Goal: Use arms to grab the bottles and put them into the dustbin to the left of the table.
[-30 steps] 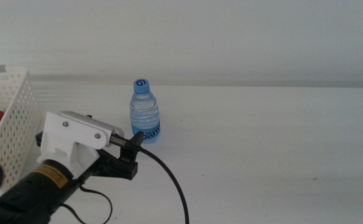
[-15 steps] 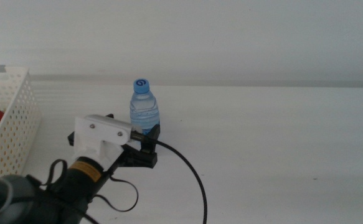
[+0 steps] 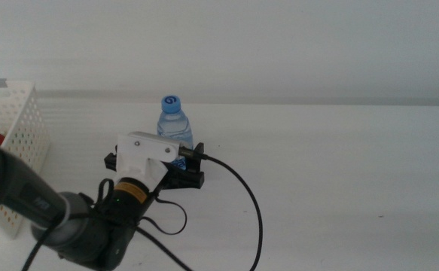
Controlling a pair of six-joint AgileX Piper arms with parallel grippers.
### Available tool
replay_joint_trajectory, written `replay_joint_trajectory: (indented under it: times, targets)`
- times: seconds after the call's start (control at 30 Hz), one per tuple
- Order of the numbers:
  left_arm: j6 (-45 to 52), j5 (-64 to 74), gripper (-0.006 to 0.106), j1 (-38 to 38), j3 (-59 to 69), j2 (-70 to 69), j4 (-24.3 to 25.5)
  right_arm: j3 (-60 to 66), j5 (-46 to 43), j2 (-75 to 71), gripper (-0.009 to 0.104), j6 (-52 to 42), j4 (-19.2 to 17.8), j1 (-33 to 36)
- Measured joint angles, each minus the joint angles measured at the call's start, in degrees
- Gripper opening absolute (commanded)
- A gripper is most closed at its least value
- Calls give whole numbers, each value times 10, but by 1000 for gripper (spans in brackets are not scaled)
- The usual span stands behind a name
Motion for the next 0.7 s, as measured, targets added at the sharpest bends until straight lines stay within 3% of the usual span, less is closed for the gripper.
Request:
replay_joint_trajectory:
  times: [0.53, 0.63, 0.7]
  targets:
    - [24, 24, 92, 16, -110, 72, -7, 0, 0, 0, 93, 0, 0, 0]
    - [24, 30, 80, 16, -122, 85, -7, 0, 0, 0, 93, 0, 0, 0]
    - [24, 36, 62, 16, -130, 90, -7, 0, 0, 0, 93, 0, 0, 0]
